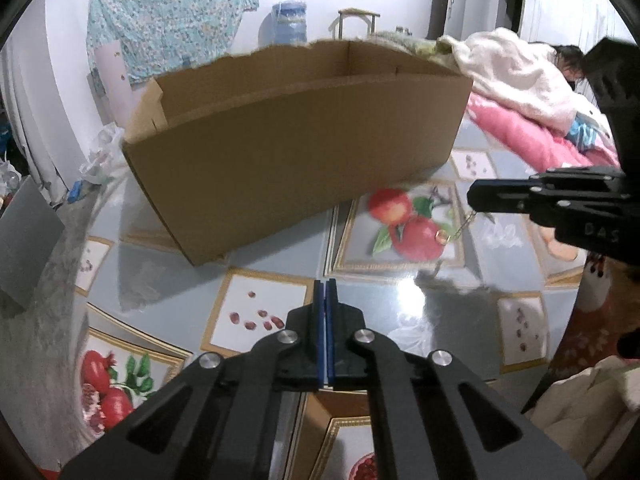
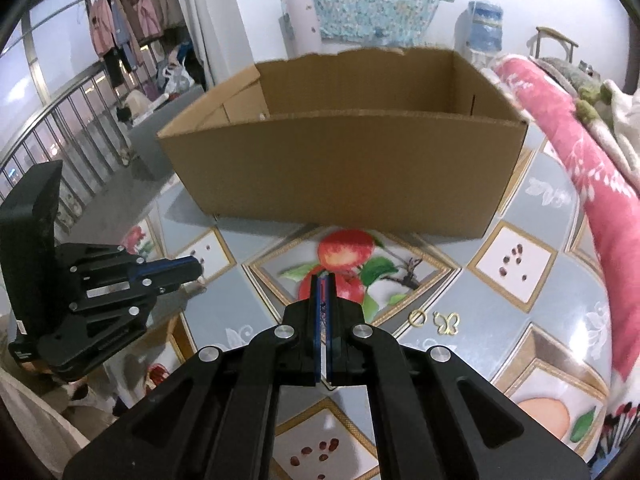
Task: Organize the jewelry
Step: 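Carry both held charms over the box and open both grippers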
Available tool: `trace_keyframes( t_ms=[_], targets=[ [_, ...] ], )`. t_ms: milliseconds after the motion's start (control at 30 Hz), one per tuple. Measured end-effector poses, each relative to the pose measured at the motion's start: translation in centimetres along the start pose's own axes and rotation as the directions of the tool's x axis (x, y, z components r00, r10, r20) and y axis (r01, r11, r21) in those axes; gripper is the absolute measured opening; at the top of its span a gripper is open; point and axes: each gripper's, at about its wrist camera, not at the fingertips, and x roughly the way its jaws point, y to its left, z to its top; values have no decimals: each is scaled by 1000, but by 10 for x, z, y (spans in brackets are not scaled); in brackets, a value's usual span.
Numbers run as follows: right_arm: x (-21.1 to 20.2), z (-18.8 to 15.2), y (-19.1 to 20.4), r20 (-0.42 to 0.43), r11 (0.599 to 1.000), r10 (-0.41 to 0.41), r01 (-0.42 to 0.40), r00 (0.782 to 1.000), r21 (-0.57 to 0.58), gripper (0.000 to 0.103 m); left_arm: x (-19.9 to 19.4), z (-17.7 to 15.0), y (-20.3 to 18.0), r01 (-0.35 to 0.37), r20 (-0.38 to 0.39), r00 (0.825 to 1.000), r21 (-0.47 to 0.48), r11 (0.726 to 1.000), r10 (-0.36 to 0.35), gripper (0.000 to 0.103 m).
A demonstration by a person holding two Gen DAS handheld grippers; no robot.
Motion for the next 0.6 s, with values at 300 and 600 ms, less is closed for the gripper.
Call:
trace_keyframes(
  t_ms=[300, 600],
  targets=[
    [-43, 58, -2, 195, 995, 92, -82, 977, -58, 0, -80, 60, 11, 2, 235, 972, 0, 1000, -2, 0],
    [-21, 131, -33, 200, 979, 203, -195, 958, -63, 0, -47, 128, 34, 77, 218, 974, -46, 996, -65, 0]
  ],
)
